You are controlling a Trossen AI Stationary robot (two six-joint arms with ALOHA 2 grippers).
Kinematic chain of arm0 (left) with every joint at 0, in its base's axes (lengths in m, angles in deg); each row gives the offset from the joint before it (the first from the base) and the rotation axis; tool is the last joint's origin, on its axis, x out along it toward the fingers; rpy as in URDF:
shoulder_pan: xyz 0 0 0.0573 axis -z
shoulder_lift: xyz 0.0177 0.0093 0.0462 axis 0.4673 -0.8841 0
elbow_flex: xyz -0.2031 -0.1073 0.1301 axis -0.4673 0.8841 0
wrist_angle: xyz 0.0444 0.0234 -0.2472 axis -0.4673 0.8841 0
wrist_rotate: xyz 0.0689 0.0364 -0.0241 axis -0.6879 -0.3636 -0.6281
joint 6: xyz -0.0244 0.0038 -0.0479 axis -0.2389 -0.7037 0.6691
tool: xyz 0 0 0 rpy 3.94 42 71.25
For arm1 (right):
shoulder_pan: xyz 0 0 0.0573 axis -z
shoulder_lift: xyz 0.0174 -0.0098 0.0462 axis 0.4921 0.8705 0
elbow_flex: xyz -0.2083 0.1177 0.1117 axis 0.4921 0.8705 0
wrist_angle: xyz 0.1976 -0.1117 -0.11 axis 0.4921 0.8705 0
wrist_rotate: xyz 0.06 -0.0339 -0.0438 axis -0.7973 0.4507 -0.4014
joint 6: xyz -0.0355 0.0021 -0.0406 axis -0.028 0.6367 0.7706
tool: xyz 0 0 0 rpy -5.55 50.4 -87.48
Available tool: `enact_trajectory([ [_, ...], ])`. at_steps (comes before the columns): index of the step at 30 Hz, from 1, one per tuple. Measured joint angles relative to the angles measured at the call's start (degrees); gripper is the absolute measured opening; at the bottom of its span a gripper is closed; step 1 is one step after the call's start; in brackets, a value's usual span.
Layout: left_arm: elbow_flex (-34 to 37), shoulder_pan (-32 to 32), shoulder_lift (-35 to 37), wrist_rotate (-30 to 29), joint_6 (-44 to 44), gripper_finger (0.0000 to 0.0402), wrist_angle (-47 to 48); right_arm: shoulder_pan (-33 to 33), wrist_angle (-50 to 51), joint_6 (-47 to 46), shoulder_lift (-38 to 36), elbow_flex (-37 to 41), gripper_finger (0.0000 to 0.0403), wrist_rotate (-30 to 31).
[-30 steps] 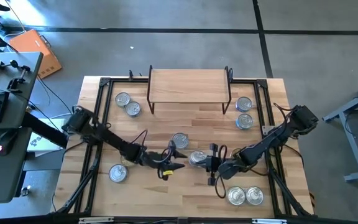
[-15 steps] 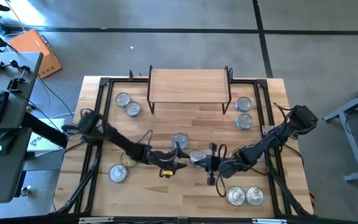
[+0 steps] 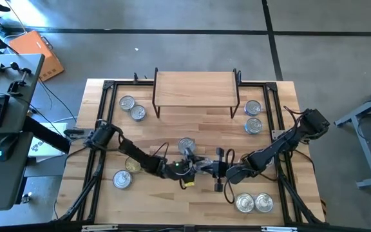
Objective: Stack canned seafood by type on shelf
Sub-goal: Put the green tuna can on the shelf
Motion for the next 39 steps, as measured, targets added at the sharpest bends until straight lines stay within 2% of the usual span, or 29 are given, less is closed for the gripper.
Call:
enact_trajectory([
  [3,0.0,1.23,0.9,-3.97,3.39,0.0182,3.88,0.09,-0.29,1.67,-0.02,-0.02,0.0,-2.55],
  [7,0.11,3.43,3.53,-4.68,10.82,0.0121,10.72,0.06,-0.41,5.03,0.0,-1.24,0.0,-4.31],
  [10,0.05,4.52,6.48,-4.92,15.28,0.0121,16.15,0.0,1.03,8.62,-0.36,-3.71,0.0012,-4.16],
  [14,0.2,4.97,9.13,-5.2,20.42,0.0121,23.68,-0.15,9.73,9.41,-1.53,-9.41,0.0067,-5.15],
  [17,0.11,4.93,11.09,-5.18,23.06,0.0121,26.38,-0.07,18.13,9.41,-1.4,-13.46,0.0126,-5.19],
  [21,0.15,4.76,11.33,-4.73,24.14,0.0121,27.81,-0.04,23.75,10.15,0.22,-17.09,0.0203,-4.28],
  [24,0.12,4.62,11.49,-3.67,24.21,0.0121,27.26,0.04,26.12,12.69,2.7,-18.14,0.024,-2.47],
  [26,0.11,4.36,11.51,-3.43,24.6,0.0121,27.37,0.08,26.16,13.84,4.43,-18.74,0.0251,-1.25],
  [29,0.11,4.06,11.5,-3.37,25.16,0.0121,27.4,0.15,25.99,14.0,7.08,-19.56,0.0252,1.42],
  [32,0.11,3.99,11.5,-3.37,25.21,0.0126,27.29,0.15,26.37,12.59,8.99,-20.1,0.0236,3.57],
  [39,0.13,4.17,11.43,-3.26,26.28,0.0131,26.85,0.99,28.4,7.99,9.44,-20.53,0.0124,4.34],
])
